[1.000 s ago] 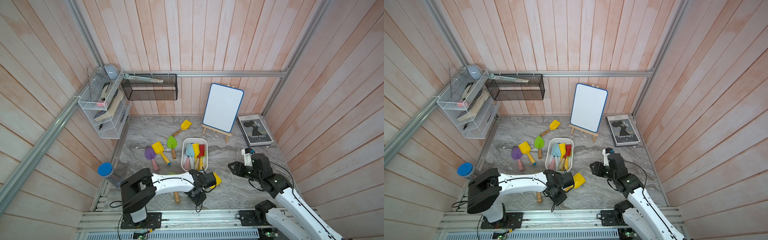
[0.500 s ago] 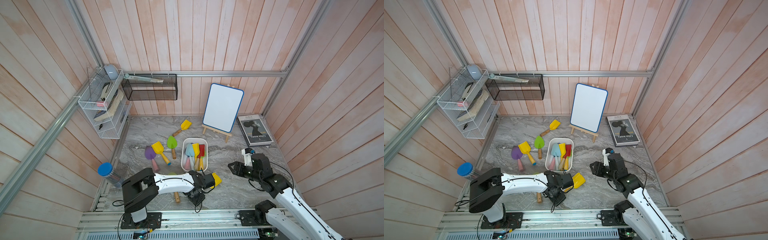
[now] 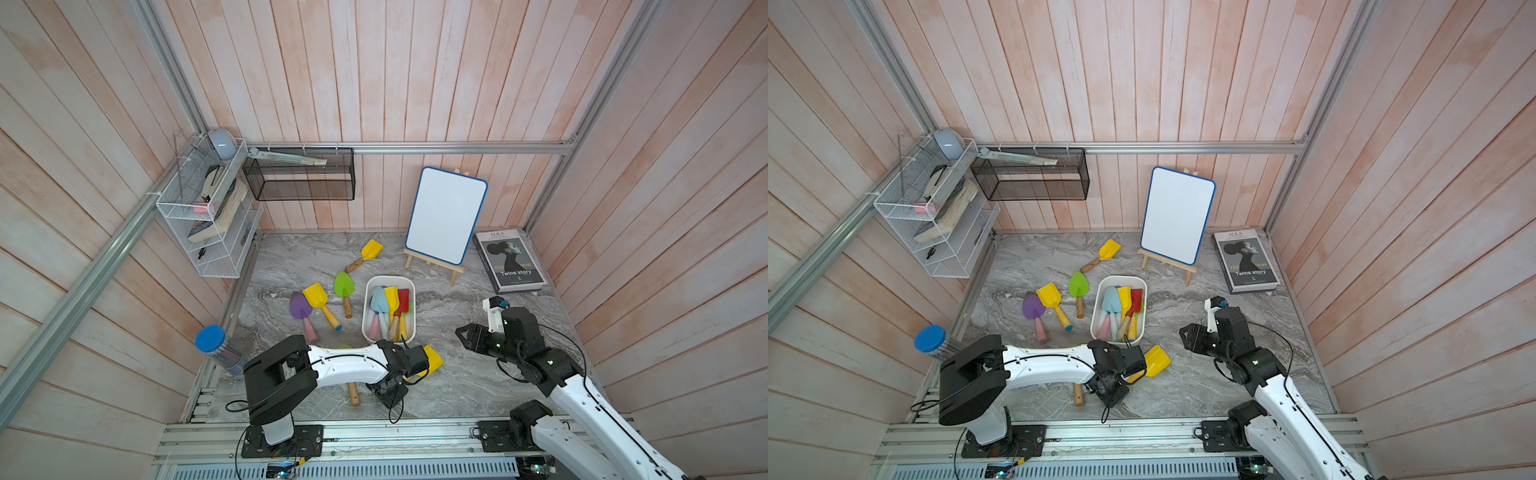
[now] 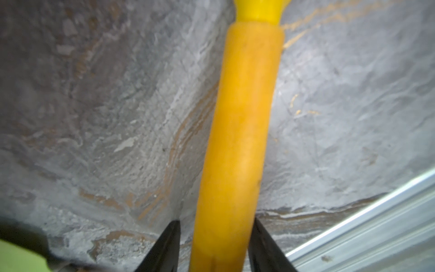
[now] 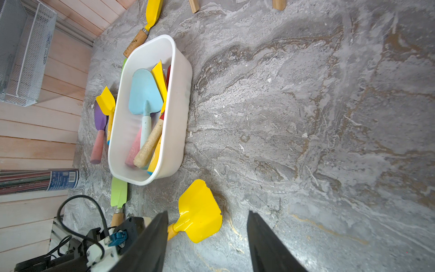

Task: Put the shovel into the storage box
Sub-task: Pick up the shovel from the center of the board.

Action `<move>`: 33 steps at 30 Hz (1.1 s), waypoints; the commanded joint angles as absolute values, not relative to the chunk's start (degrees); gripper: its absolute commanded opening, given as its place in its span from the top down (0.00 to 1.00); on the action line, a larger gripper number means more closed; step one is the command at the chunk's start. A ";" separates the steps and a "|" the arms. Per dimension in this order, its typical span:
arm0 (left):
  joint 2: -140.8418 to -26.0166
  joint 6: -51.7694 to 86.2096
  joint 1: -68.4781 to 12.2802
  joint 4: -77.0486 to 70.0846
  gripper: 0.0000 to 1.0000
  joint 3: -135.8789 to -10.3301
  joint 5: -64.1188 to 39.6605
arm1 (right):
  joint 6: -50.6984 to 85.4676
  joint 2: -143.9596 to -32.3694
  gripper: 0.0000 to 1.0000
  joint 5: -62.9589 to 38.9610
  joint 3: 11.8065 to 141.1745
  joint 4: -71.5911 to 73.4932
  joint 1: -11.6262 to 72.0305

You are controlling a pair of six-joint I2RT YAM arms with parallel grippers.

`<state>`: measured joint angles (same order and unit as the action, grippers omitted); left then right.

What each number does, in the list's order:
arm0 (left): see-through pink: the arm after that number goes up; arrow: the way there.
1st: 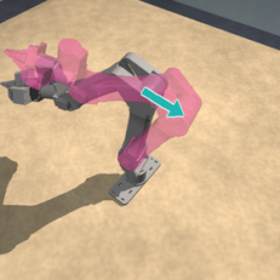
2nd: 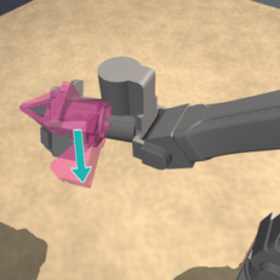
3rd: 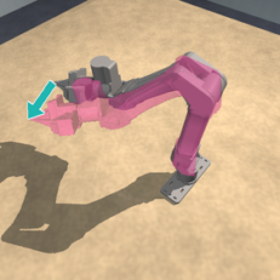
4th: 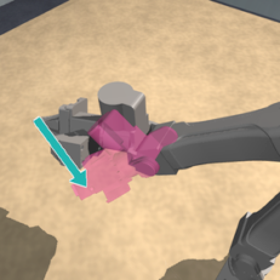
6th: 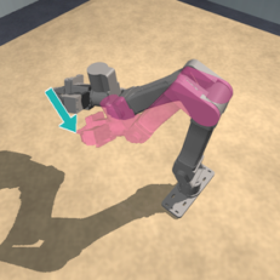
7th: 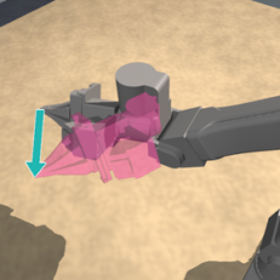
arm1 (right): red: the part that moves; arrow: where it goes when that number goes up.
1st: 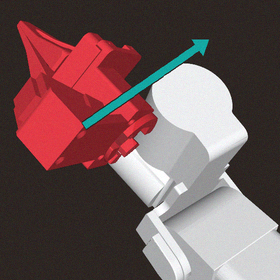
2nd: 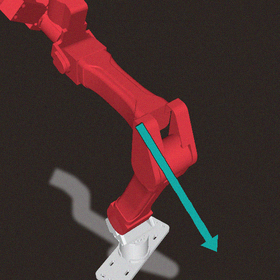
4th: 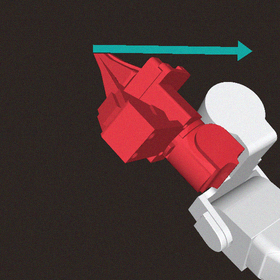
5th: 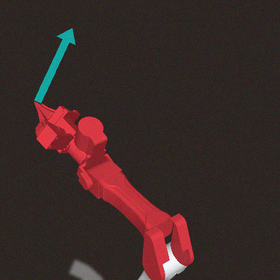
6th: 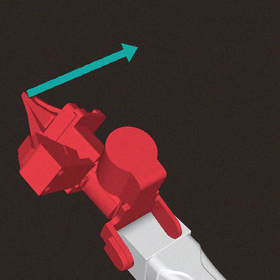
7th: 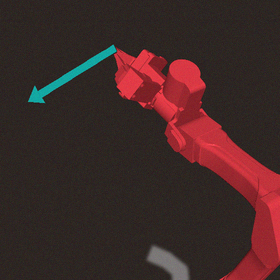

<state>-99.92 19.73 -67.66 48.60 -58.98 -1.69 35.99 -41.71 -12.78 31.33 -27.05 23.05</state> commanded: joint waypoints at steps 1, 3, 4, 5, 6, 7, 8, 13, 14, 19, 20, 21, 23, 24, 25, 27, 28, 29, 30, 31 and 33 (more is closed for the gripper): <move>-104.27 18.20 -67.50 44.00 0.59 -58.47 -2.32 | 36.52 -40.87 0.41 -13.00 30.25 -27.33 22.80; -104.56 18.03 -67.45 43.94 0.69 -58.95 -2.57 | 36.65 -40.62 0.41 -13.01 29.91 -27.33 22.84; -104.68 17.96 -67.50 43.93 0.73 -59.06 -2.63 | 36.65 -40.52 0.41 -13.00 29.86 -27.34 22.78; -104.70 17.88 -67.57 43.94 0.73 -59.28 -2.64 | 36.74 -40.35 0.41 -12.96 29.77 -27.33 22.81; -104.67 17.78 -67.59 43.93 0.74 -59.39 -2.82 | 36.74 -40.26 0.41 -12.99 29.60 -27.33 22.78; -104.53 17.68 -67.57 43.91 0.76 -59.50 -2.90 | 36.74 -40.09 0.41 -12.93 29.58 -27.42 22.83; -104.48 17.64 -67.51 44.06 0.77 -59.80 -3.03 | 36.74 -39.93 0.41 -12.92 29.45 -27.50 22.85; -103.68 17.49 -68.49 45.69 0.82 -61.10 -3.29 | 36.83 -39.33 0.41 -12.60 28.93 -27.60 22.82; -103.30 17.60 -68.79 46.27 0.82 -61.86 -3.18 | 36.96 -39.16 0.41 -12.48 28.93 -27.72 22.80; -101.07 17.84 -69.94 48.66 0.82 -65.55 -4.67 | 37.96 -37.87 0.41 -10.11 29.40 -29.20 22.85; -100.61 17.79 -70.17 49.20 0.82 -66.45 -5.27 | 38.50 -37.40 0.41 -8.63 29.77 -29.99 22.82; -100.17 17.71 -70.32 49.91 0.82 -67.55 -5.80 | 39.19 -36.83 0.41 -6.74 30.20 -30.98 22.83; -99.55 17.36 -70.57 51.09 0.82 -69.70 -6.55 | 40.63 -35.46 0.41 -3.03 31.13 -32.78 22.78; -99.18 17.24 -70.53 51.45 0.82 -70.85 -7.04 | 41.46 -34.57 0.41 -0.65 31.56 -33.67 22.77; -98.86 17.20 -70.55 51.67 0.82 -71.81 -7.32 | 42.10 -33.77 0.41 0.93 32.04 -34.46 22.74; -98.31 16.97 -70.55 51.64 0.82 -73.69 -7.80 | 43.25 -31.68 0.41 4.41 33.29 -36.22 22.75; -98.13 16.97 -70.57 51.64 0.82 -74.47 -7.73 | 43.61 -30.88 0.41 5.77 34.07 -37.34 22.73; -98.22 17.06 -70.40 51.60 0.82 -75.40 -7.58 | 43.85 -30.05 0.41 7.58 34.94 -38.48 22.61; -98.39 17.36 -69.99 51.52 0.82 -76.34 -7.39 | 43.94 -29.24 0.41 9.00 35.94 -39.60 22.63; -98.57 17.59 -69.58 51.40 0.82 -77.03 -7.27 | 43.88 -28.72 0.41 10.11 36.74 -40.43 22.59; -99.07 18.41 -68.22 50.61 0.82 -78.57 -7.01 | 43.46 -28.27 0.41 12.04 38.95 -42.52 22.56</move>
<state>-99.85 18.04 -69.78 51.24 -76.25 -6.94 42.63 -29.19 5.41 35.57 -37.78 22.83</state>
